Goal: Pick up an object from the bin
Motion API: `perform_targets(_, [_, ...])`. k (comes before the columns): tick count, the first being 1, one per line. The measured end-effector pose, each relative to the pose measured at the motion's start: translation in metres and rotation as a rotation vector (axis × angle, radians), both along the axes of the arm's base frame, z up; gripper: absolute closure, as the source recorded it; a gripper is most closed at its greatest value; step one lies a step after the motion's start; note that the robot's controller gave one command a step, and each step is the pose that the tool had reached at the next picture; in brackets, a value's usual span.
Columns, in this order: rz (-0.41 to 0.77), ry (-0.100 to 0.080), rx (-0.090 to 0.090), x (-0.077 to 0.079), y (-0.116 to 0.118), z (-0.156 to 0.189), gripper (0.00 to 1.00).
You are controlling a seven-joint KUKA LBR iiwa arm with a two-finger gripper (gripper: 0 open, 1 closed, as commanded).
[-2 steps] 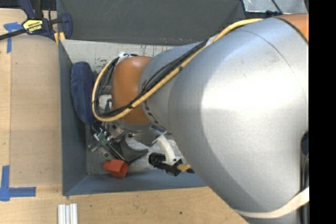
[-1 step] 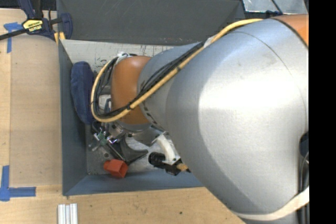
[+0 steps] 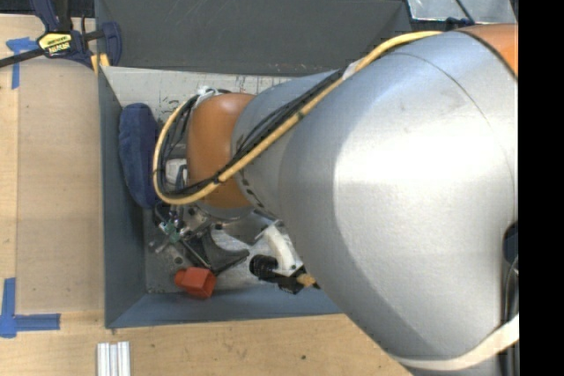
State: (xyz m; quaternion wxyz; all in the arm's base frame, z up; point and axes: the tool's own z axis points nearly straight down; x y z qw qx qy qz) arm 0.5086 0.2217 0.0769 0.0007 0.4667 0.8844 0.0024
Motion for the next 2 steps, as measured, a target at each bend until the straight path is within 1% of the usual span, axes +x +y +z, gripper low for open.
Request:
perform_targets(1, [0.003, 0.004, -0.004, 0.0, -0.001, 0.069, 1.0])
perform_targets(2, [0.006, 0.007, -0.005, -0.001, -0.003, 0.108, 1.0])
